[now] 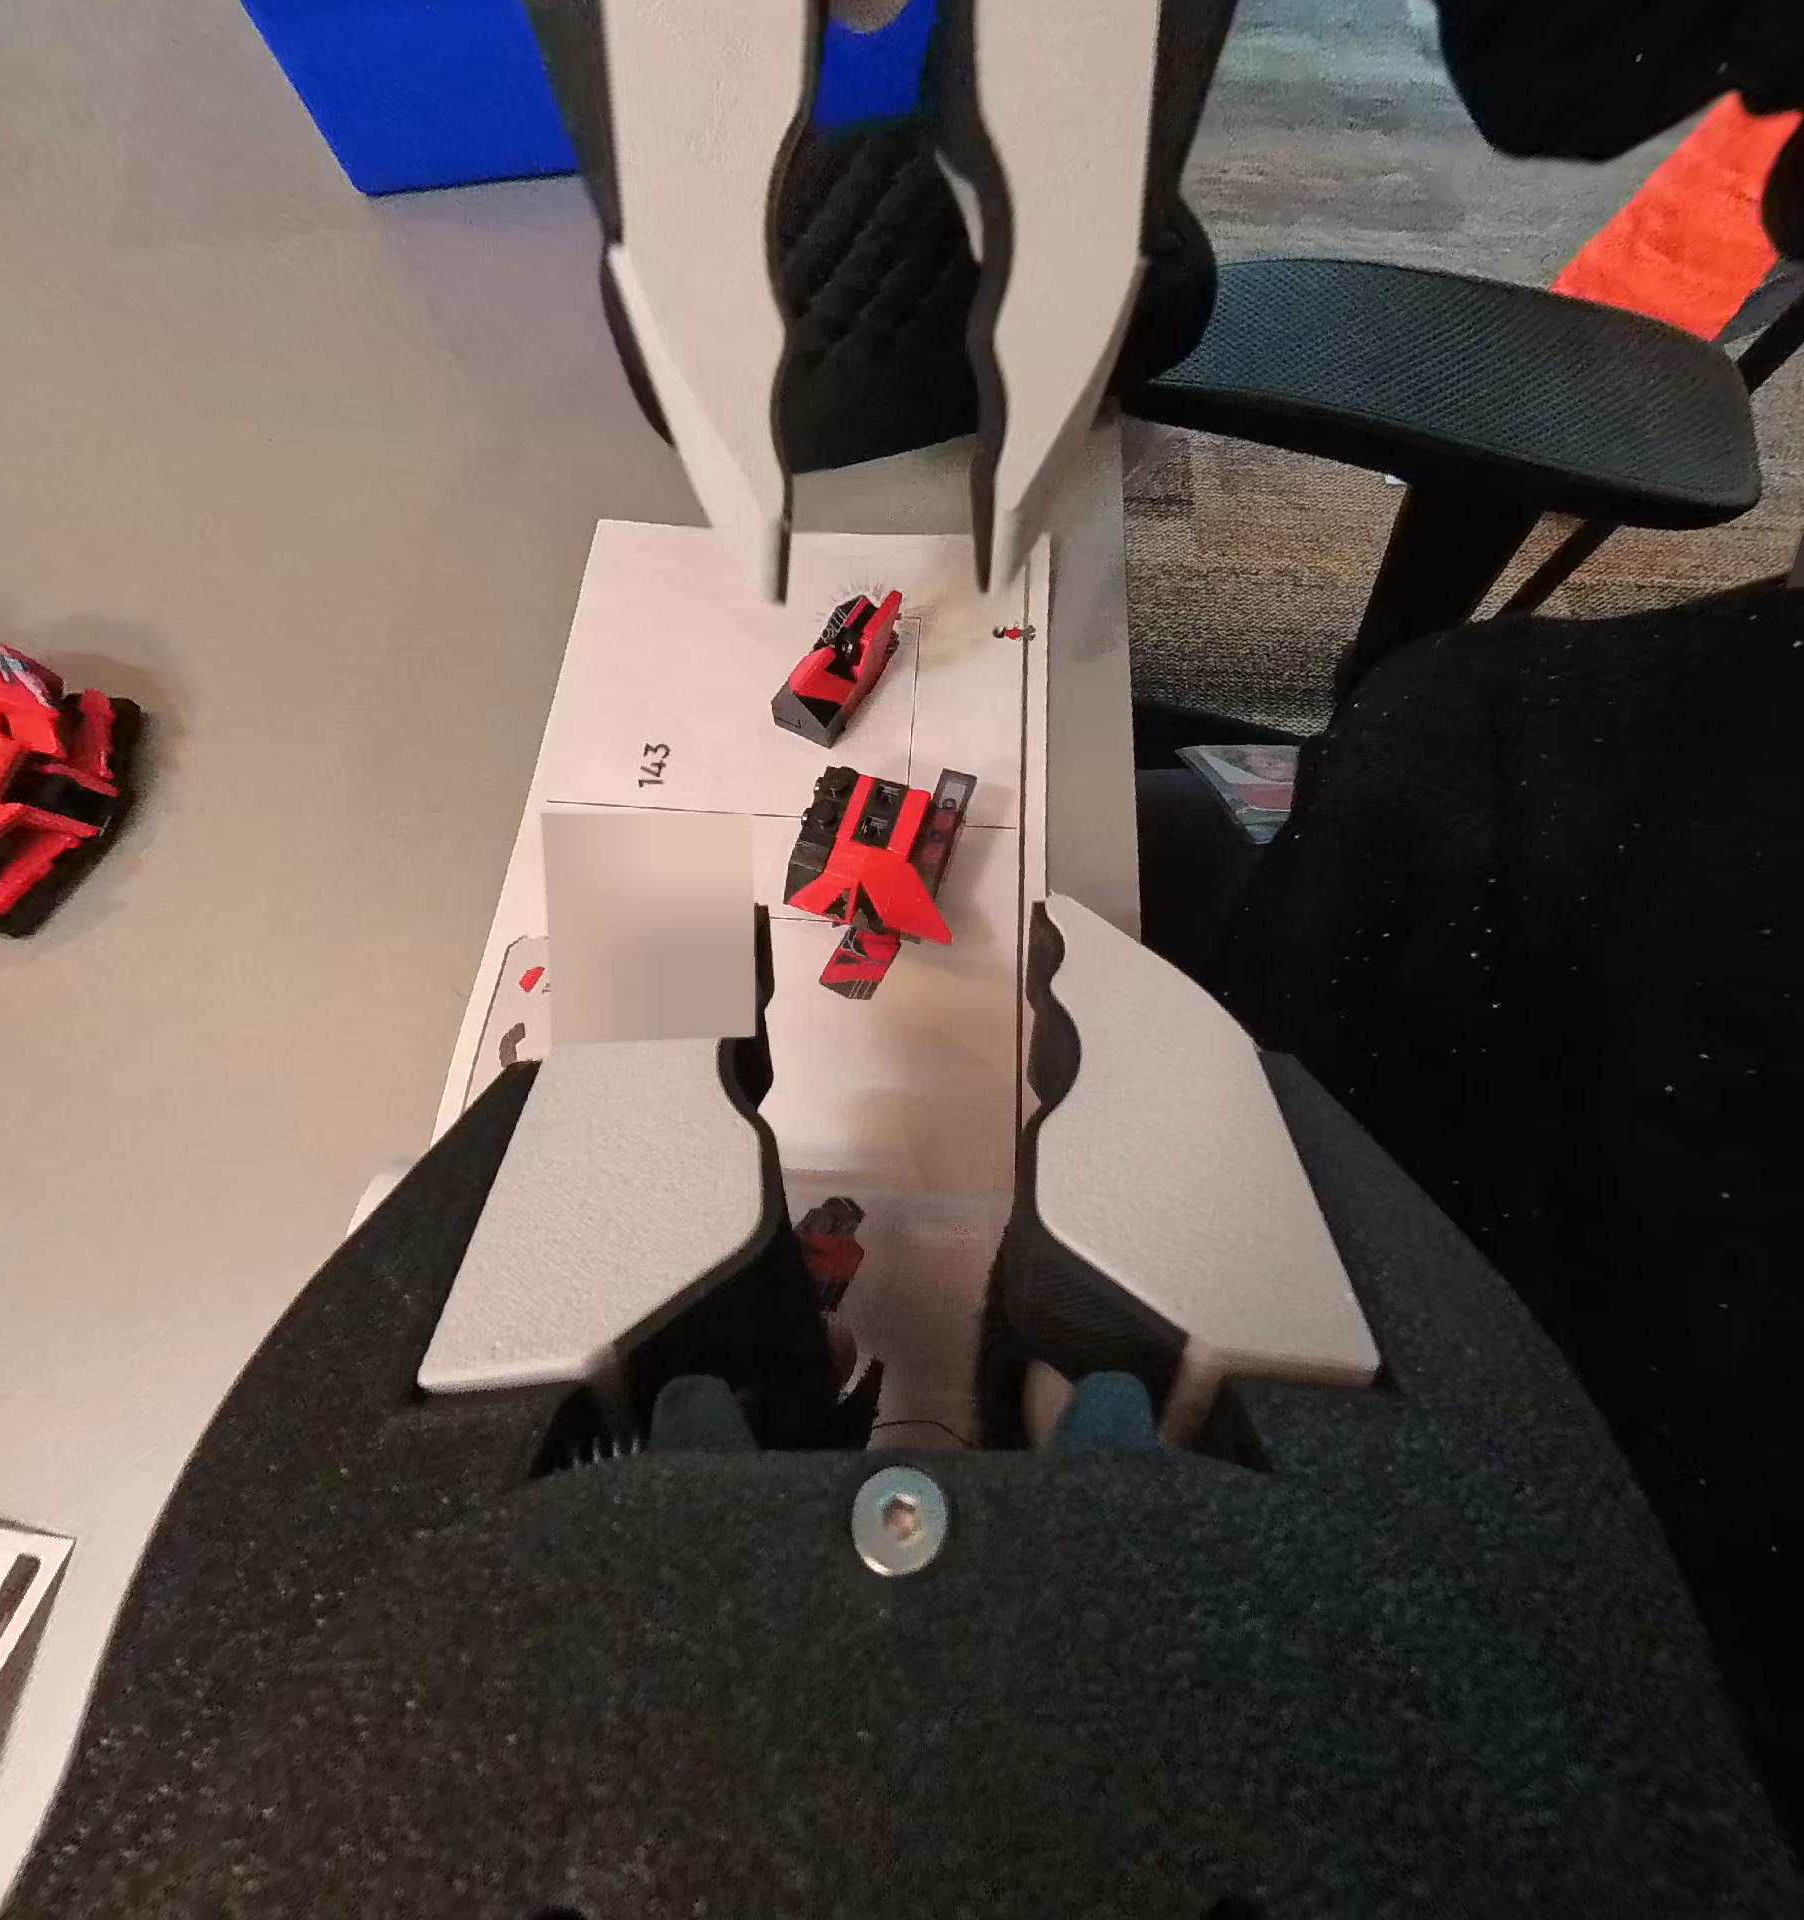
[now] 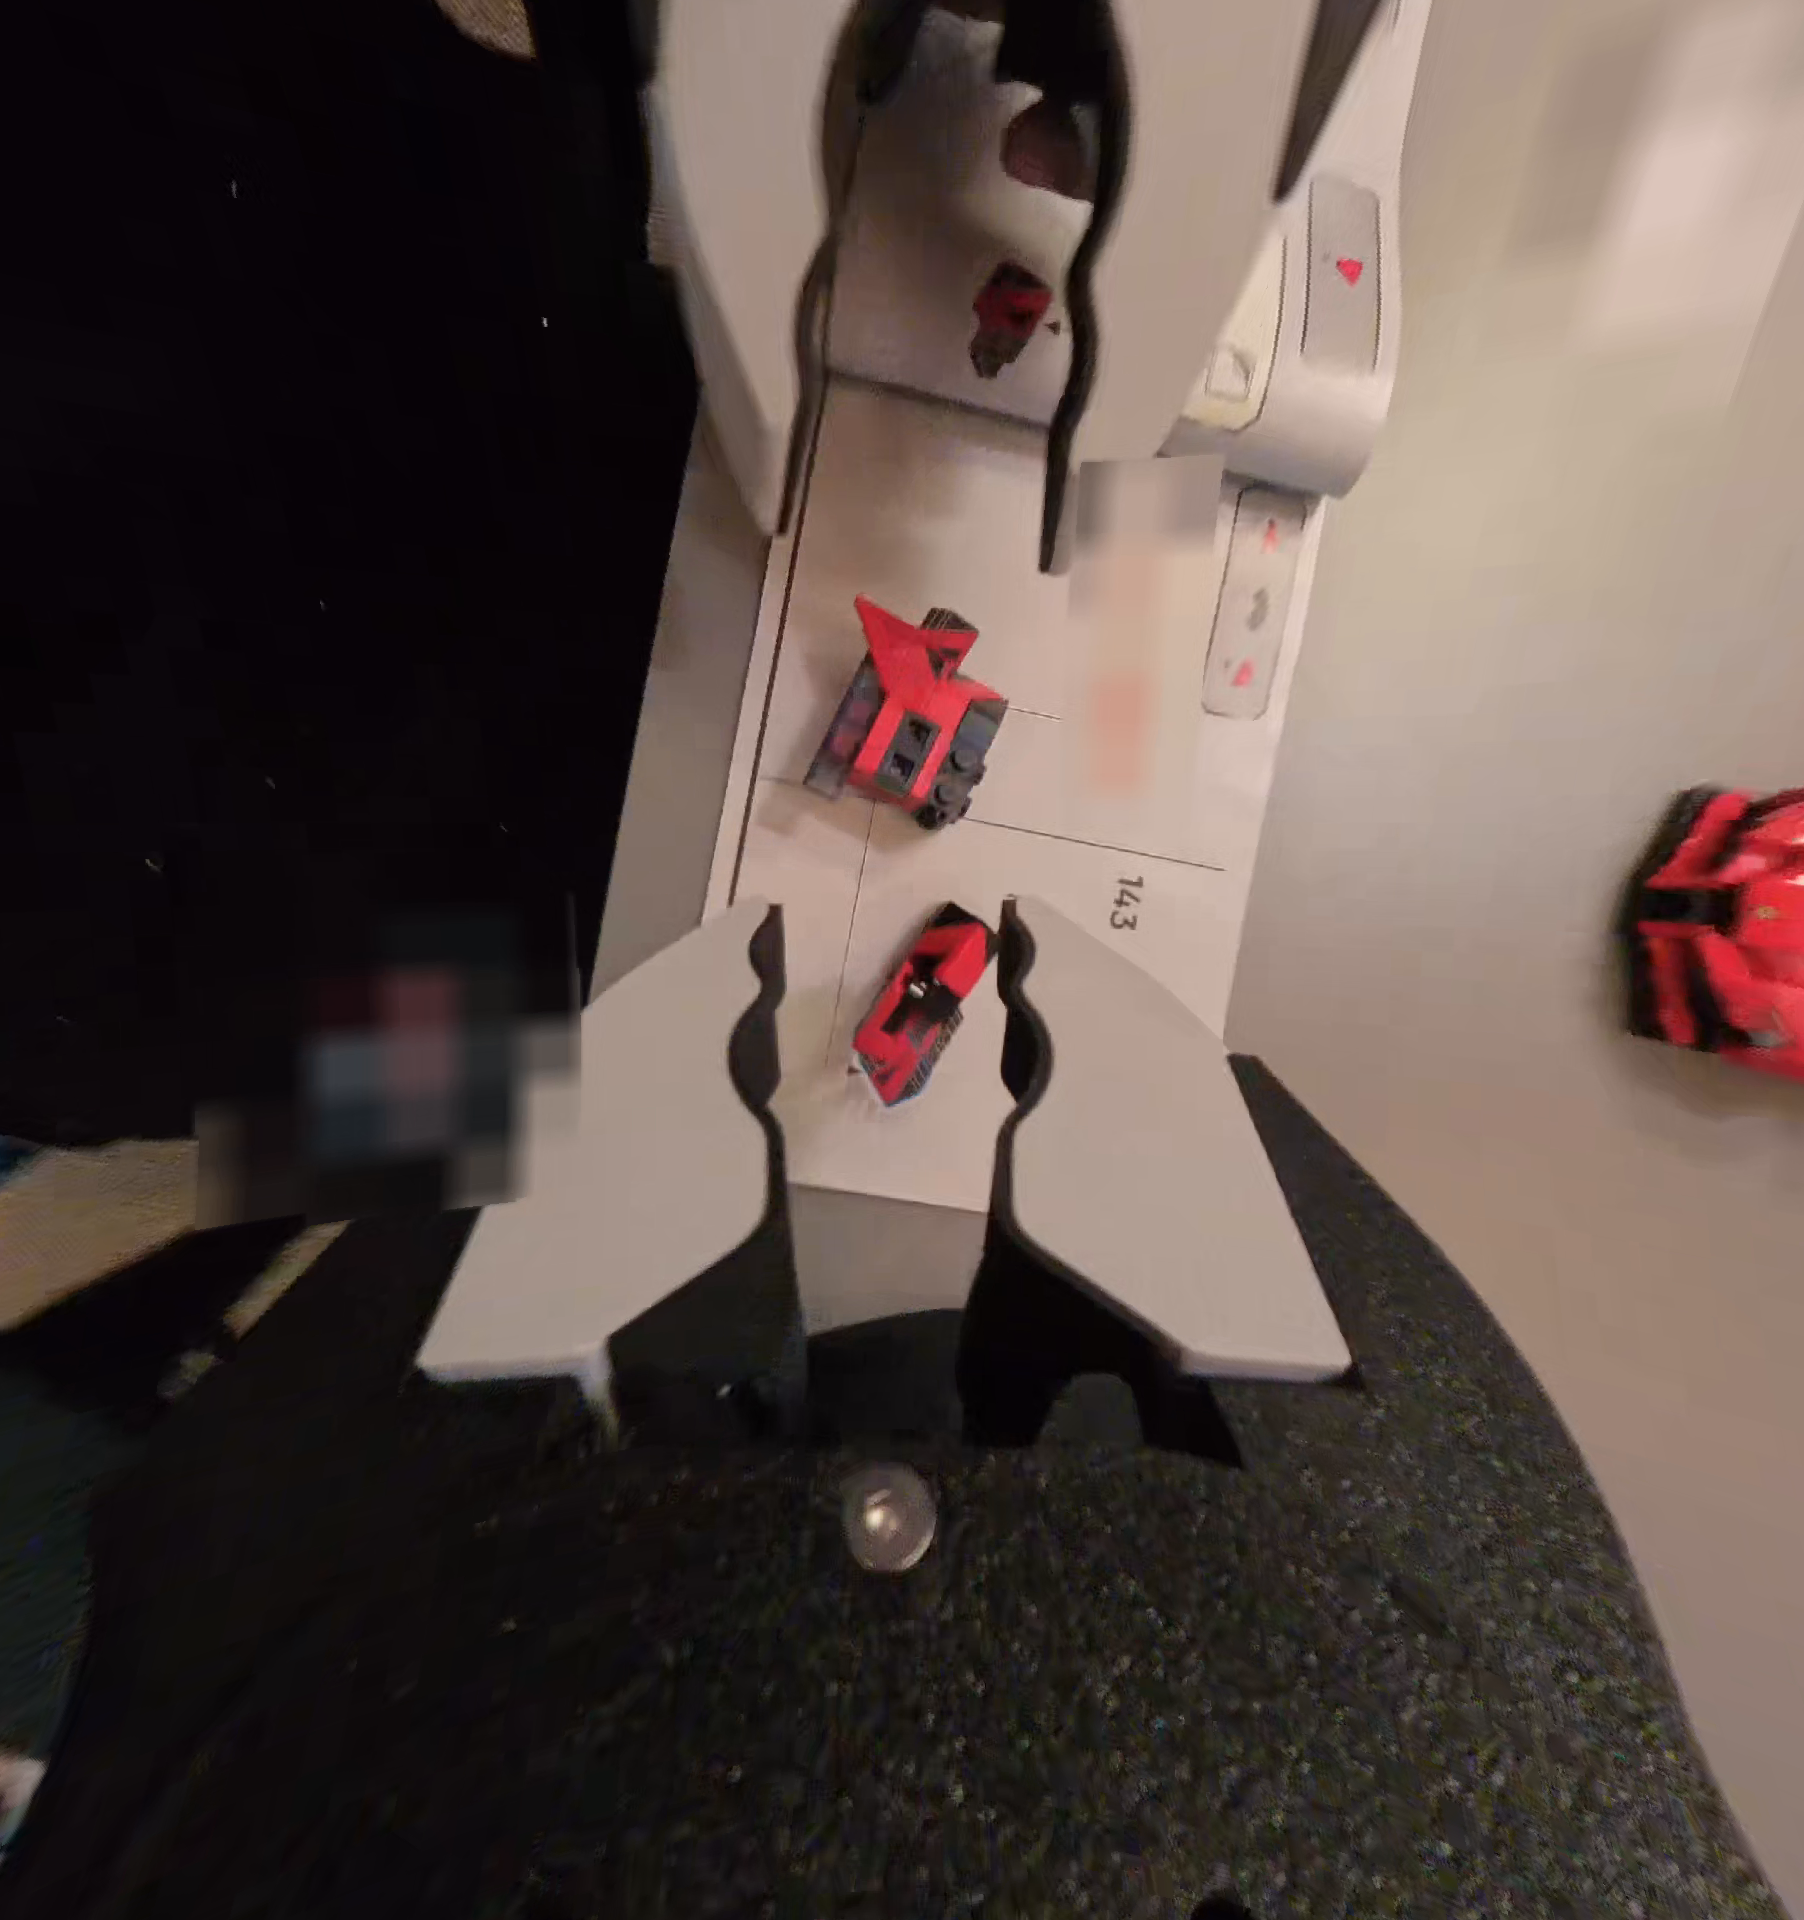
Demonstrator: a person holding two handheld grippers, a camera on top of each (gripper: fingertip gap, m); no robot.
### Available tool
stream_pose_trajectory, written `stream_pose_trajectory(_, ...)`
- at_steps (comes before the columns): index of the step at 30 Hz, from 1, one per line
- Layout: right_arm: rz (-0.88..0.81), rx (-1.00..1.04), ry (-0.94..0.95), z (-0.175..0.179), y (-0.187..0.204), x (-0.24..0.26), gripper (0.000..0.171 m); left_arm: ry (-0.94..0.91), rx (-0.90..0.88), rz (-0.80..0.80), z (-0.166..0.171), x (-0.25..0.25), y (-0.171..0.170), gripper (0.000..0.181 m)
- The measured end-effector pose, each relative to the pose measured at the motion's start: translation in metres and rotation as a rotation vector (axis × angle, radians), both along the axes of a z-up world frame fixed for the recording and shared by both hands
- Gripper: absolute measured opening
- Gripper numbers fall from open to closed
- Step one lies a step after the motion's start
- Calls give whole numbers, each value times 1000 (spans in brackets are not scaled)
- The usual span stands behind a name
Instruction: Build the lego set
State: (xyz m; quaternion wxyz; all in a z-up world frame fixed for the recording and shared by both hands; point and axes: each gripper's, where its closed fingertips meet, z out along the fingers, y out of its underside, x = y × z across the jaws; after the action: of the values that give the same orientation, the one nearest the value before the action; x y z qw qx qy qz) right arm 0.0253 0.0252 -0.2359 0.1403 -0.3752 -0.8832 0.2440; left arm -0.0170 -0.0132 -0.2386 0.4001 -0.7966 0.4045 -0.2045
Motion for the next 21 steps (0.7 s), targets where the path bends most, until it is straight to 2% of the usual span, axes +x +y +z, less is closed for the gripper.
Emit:
stream_pose_trajectory(4,-162,-33,-186,-24,12,-1,43,28,51,31,3,-1,3,48)
stream_pose_trajectory(9,-349,-138,-136,-40,16,-9,18,-8,183,64,13,0,10,51)
stream_pose_trajectory(11,-427,-227,-92,-35,18,-12,18,-48,242,84,21,0,14,53)
stream_pose_trajectory(13,-522,-429,-1,-14,16,-21,17,-102,335,113,36,-1,19,55)
stream_pose_trajectory(15,-594,-748,141,27,13,-34,17,-140,456,128,53,-1,23,55)
stream_pose_trajectory(18,-578,-1204,248,82,3,-39,17,-64,628,113,73,-1,28,55)
stream_pose_trajectory(21,-548,-1400,277,102,-5,-37,17,11,739,80,87,5,29,54)
